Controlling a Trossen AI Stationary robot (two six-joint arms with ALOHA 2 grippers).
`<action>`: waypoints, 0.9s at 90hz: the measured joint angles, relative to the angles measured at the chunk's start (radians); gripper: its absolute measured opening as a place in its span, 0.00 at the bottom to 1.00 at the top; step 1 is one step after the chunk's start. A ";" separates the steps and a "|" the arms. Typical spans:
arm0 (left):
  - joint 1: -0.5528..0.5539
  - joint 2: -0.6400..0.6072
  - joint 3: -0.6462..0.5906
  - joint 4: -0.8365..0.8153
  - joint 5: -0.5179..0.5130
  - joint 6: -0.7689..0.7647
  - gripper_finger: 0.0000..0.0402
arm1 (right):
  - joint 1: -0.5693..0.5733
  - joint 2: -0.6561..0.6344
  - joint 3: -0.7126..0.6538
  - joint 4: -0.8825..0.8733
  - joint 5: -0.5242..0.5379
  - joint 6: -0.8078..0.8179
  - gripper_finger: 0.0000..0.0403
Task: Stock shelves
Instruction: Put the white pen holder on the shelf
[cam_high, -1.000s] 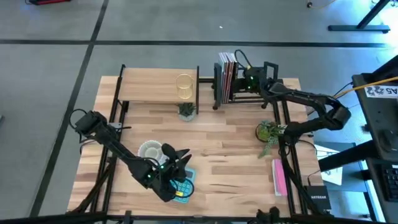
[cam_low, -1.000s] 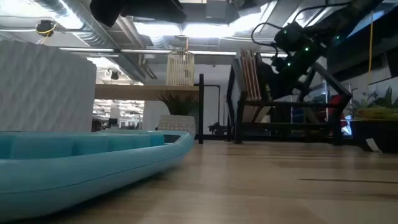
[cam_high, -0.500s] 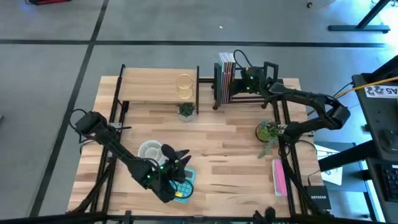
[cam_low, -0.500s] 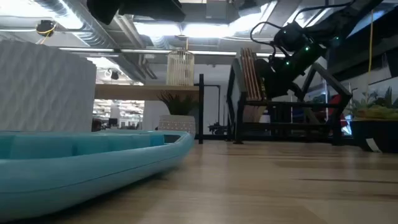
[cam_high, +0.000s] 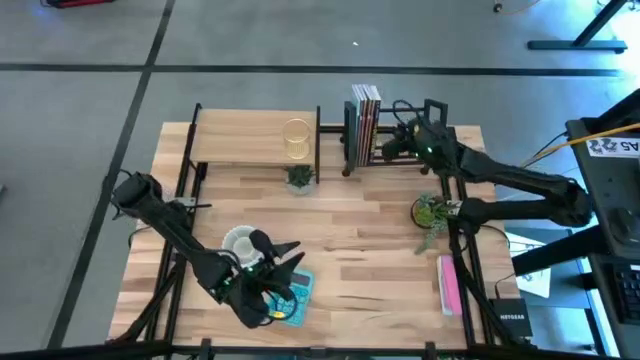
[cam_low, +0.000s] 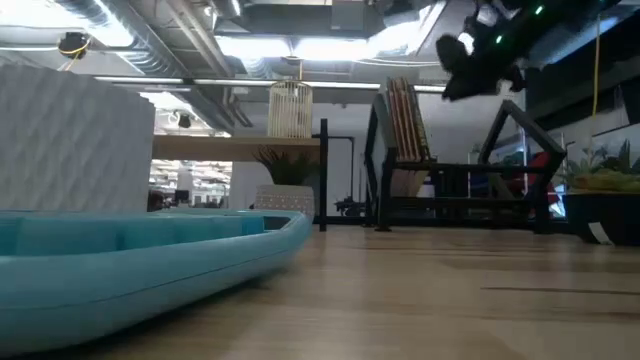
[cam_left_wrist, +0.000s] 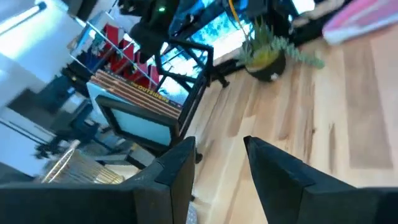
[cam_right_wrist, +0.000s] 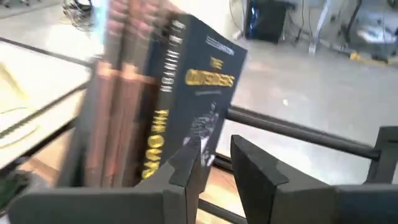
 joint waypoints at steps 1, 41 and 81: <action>-0.002 -0.007 0.000 -0.001 0.005 -0.003 0.33 | 0.014 -0.002 0.000 -0.002 0.008 0.000 0.18; 0.026 -0.299 0.000 -0.501 0.893 -0.428 0.33 | 0.647 0.195 0.001 0.204 0.282 0.022 0.18; 0.005 -0.266 0.016 -0.872 1.070 -0.517 0.39 | 0.769 0.633 0.000 0.557 0.313 0.063 0.18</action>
